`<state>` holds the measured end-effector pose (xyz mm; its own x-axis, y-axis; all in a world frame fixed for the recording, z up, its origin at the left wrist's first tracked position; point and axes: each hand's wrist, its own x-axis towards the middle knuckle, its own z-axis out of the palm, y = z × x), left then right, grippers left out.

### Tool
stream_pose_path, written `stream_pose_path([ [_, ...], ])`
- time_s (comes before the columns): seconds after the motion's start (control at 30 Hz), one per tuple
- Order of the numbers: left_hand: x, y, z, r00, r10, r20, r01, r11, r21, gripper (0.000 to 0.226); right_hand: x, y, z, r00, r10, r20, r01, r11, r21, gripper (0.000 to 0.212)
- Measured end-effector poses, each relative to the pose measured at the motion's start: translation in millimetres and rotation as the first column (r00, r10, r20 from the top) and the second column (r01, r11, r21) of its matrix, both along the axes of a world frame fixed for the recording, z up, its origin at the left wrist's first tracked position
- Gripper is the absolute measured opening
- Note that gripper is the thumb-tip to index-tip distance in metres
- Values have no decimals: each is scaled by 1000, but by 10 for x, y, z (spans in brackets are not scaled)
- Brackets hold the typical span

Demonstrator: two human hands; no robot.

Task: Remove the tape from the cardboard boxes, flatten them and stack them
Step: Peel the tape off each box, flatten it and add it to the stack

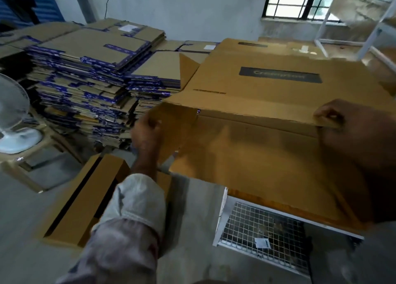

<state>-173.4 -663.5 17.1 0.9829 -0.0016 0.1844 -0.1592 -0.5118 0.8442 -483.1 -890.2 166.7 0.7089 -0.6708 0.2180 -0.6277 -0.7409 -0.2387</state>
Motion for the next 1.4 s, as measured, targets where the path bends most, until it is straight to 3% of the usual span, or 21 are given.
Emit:
stream_pose_path([
  [0.07, 263, 247, -89, 997, -50, -55, 48, 998, -36, 27, 37, -91, -25, 995, -39, -95, 34, 998, -56, 77],
  [0.13, 423, 350, -128, 992, -119, -49, 118, 992, -35, 26, 114, -235, -192, 984, -50, -173, 30, 992, -119, 90],
  [0.23, 502, 454, -93, 968, -247, -43, 243, 967, -73, 30, 195, -154, -301, 991, -44, -130, 25, 990, -140, 82],
  [0.33, 372, 469, 78, 938, -347, 11, 338, 906, -255, 38, 255, 22, -332, 995, -74, -66, 60, 980, -190, 78],
  [0.4, 237, 413, 344, 958, -265, 112, 288, 869, -403, 37, 267, 112, -352, 994, -100, -41, 93, 984, -149, 77],
  [0.47, 48, 355, 724, 920, -259, 293, 375, 799, -470, 38, 298, 195, -374, 993, -116, -28, 111, 985, -133, 73],
  [0.5, -79, 300, 924, 850, -340, 403, 491, 788, -372, 41, 316, 231, -394, 993, -119, -21, 114, 982, -150, 71],
  [0.57, -381, 38, 1203, 596, -642, 482, 694, 714, 93, 61, 351, 292, -428, 992, -123, -20, 116, 973, -200, 65],
  [0.63, -736, -385, 1300, 350, -873, 339, 633, 487, 602, 83, 400, 327, -423, 993, -120, -16, 114, 969, -217, 60],
  [0.7, -959, -763, 1184, 264, -936, 234, 467, 336, 818, 70, 438, 305, -416, 994, -107, -33, 100, 978, -185, 61],
  [0.77, -977, -901, 1093, 299, -925, 235, 400, 345, 849, 43, 331, 187, -406, 989, -122, -77, 109, 981, -159, 64],
  [0.83, -915, -832, 1075, 373, -898, 232, 398, 381, 834, 36, 120, -18, -406, 977, -155, -145, 138, 983, -121, 62],
  [0.97, -740, -605, 998, 457, -862, 219, 417, 425, 803, 41, -71, -295, -477, 986, -84, -145, 81, 996, -29, 61],
  [1.07, -460, -415, 889, 555, -818, 149, 442, 442, 781, 42, 182, -151, -763, 987, 64, -148, -73, 996, -55, 60],
  [1.17, -132, -168, 614, 625, -771, 121, 412, 458, 788, 43, 550, 108, -1081, 986, 88, -141, -90, 996, -11, 59],
  [1.3, 97, 60, -2, 643, -755, 130, 429, 496, 755, 45, 935, 403, -1592, 969, 44, -244, -58, 997, -49, 54],
  [1.4, 186, 161, -557, 663, -748, 40, 457, 446, 769, 56, 1083, 515, -2035, 949, 61, -309, -44, 997, 63, 58],
])
